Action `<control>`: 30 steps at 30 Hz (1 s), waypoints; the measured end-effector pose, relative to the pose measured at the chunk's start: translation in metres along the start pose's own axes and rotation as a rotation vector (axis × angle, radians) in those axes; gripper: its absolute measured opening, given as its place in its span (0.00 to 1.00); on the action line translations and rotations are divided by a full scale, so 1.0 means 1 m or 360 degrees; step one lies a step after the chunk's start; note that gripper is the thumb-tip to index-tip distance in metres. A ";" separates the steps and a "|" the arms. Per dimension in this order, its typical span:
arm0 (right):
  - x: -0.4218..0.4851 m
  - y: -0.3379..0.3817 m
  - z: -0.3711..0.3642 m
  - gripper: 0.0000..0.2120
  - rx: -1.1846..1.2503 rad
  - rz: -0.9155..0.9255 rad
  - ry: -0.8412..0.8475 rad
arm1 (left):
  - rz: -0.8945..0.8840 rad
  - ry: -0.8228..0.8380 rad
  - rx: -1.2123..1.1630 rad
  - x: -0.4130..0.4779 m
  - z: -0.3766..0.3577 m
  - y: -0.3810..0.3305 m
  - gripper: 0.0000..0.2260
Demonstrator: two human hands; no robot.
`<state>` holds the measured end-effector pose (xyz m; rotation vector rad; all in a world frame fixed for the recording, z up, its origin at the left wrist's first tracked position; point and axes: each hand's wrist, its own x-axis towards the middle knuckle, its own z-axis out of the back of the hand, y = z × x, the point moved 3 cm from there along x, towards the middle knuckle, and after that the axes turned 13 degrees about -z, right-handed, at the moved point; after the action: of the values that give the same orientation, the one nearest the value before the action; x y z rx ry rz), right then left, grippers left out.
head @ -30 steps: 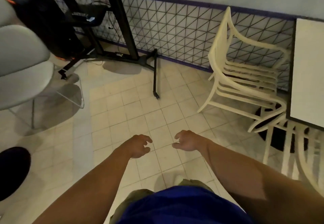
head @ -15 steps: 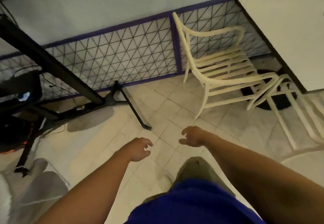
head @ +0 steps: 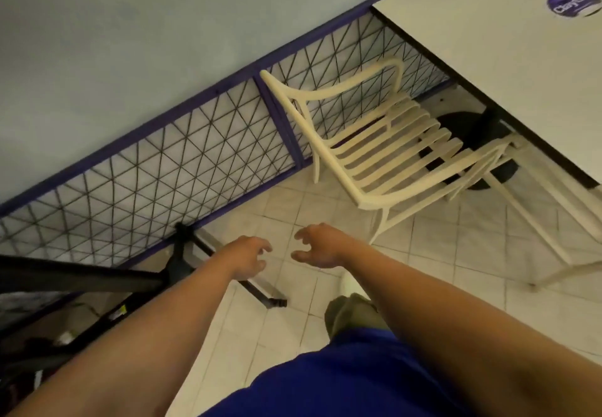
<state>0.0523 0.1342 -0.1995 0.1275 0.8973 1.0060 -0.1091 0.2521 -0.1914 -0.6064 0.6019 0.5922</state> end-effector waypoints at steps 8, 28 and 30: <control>0.087 0.029 0.137 0.24 0.0343 0.0007 -0.0682 | -0.0294 -0.0324 0.0442 0.119 0.213 -0.009 0.20; 0.164 -0.036 0.099 0.28 0.0702 -0.1588 -0.0494 | -0.1438 0.0714 0.1395 0.372 0.282 -0.012 0.35; 0.161 -0.032 0.099 0.31 0.0644 -0.1629 -0.0505 | -0.1458 0.0704 0.1379 0.376 0.283 -0.012 0.36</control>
<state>0.1795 0.2702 -0.2456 0.1385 0.7154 -0.1526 0.2470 0.5550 -0.2479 -0.1235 0.8281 -0.6750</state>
